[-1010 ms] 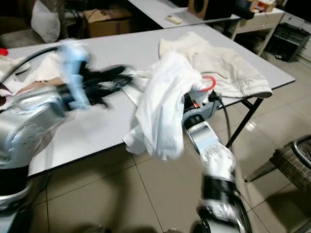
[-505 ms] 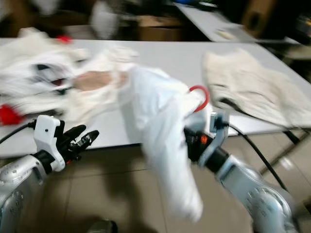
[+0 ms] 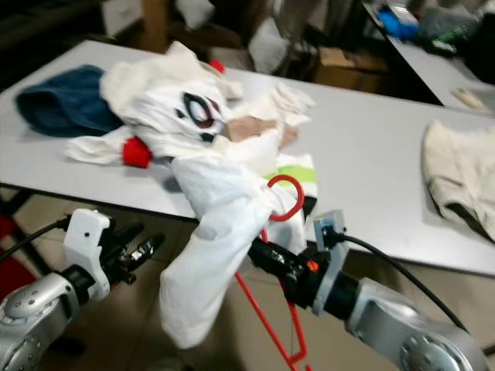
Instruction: Hang hanger
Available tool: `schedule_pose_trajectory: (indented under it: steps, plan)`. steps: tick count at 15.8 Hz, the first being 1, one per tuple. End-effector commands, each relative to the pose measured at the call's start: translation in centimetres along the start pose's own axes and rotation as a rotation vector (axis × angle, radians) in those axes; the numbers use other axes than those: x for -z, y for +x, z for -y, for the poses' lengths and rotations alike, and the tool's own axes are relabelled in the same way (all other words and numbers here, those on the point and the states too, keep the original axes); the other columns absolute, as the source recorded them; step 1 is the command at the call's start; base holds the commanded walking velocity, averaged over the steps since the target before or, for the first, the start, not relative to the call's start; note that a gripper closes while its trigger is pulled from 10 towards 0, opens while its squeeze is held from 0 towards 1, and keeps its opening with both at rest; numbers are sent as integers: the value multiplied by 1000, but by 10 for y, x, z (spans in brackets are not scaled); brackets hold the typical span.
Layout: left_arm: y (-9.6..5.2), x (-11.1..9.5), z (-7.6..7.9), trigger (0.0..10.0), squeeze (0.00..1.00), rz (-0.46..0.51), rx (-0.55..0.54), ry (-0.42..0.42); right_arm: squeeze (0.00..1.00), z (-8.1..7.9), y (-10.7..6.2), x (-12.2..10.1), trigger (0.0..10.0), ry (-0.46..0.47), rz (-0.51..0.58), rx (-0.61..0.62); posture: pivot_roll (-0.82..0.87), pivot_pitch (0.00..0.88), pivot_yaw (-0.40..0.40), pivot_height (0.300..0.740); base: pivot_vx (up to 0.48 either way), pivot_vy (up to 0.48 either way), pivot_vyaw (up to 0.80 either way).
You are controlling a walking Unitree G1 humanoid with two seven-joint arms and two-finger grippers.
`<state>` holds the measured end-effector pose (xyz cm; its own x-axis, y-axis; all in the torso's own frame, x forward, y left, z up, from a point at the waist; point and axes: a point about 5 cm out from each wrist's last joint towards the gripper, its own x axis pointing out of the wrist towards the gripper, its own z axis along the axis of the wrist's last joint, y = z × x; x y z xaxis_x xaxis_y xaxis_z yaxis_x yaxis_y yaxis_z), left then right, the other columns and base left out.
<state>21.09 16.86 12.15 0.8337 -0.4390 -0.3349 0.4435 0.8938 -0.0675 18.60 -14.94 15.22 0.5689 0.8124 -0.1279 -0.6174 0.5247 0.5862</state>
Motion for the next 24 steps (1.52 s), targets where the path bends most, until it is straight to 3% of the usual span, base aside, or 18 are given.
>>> schedule_pose_trajectory:
  steps: [1,2,3,5,8,10,12,16,21,24]
  plan:
    - [6,-4,10,10000,0,13,68,-22,0,0,-6,-5,10000,-34,20,10,-28,0,-47,740,0,0,800]
    - [7,-6,11,10000,0,27,90,-3,0,2,-6,-5,10000,-35,22,15,-25,0,-56,740,0,0,800]
    - [6,-6,9,10000,0,28,76,96,0,4,-5,-4,10000,-33,29,29,-37,0,-45,740,0,0,800]
    - [6,-7,-2,10000,0,43,-25,39,0,-1,-8,-3,10000,-35,26,8,-43,0,-38,740,0,0,800]
    - [0,3,-2,10000,0,-64,31,-56,0,-3,-19,0,10000,-34,57,-9,-34,0,-34,740,0,0,800]
    - [2,2,0,10000,0,-51,69,-48,0,-2,-21,0,10000,-40,72,-25,-34,0,-33,740,0,0,800]
    - [2,-5,8,10000,0,48,110,-6,0,0,-27,1,10000,-7,126,-34,-37,0,-33,740,0,0,800]
    - [6,-13,-9,10000,0,91,13,29,0,4,-33,4,10000,-14,160,-56,-35,0,-31,740,0,0,800]
    - [-2,-17,-6,10000,0,142,59,42,0,7,-31,4,10000,-30,205,-59,-12,0,-35,740,0,0,800]
    - [-5,-24,-17,10000,0,148,42,80,0,17,-21,1,10000,-81,218,-11,-10,0,-36,740,0,0,800]
